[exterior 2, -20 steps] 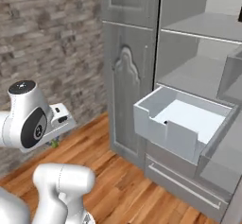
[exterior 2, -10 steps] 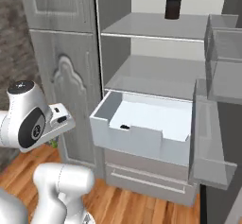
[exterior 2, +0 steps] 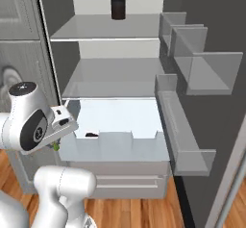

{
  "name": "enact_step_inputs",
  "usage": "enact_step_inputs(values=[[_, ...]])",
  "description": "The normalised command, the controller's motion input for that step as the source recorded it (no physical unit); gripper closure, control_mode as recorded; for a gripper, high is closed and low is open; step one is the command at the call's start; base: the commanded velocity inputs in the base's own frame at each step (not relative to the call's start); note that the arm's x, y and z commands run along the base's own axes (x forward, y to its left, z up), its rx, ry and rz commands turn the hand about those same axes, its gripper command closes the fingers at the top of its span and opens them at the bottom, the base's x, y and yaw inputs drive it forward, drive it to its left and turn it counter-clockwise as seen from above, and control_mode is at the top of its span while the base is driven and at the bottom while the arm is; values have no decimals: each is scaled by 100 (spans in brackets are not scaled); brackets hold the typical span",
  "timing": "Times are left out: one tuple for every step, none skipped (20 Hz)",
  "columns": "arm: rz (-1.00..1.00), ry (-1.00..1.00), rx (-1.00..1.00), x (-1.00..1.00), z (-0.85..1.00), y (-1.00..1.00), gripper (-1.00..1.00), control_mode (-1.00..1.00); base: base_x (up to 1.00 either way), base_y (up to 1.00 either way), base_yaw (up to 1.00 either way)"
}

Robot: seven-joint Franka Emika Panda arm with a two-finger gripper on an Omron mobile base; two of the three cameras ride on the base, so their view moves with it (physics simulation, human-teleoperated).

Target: Place the lemon wedge and sweet potato inside the fridge drawer. Close the drawer after placing the vegetables.

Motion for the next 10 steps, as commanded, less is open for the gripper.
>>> enact_step_inputs(values=[[0,0,0,0,0,0,100,100,28,13,-37],[0,0,0,0,0,0,100,100,27,14,-33],[0,0,0,0,0,0,100,100,29,8,-30],[0,0,0,0,0,0,100,100,34,14,-28],[0,0,0,0,0,0,100,100,31,9,-25],[0,0,0,0,0,0,100,100,27,6,-22],[0,0,0,0,0,0,100,100,28,23,-22],[0,0,0,0,0,0,100,100,36,42,-23],[0,0,0,0,0,0,100,100,34,49,-21],[0,0,0,0,0,0,100,100,34,39,-20]])
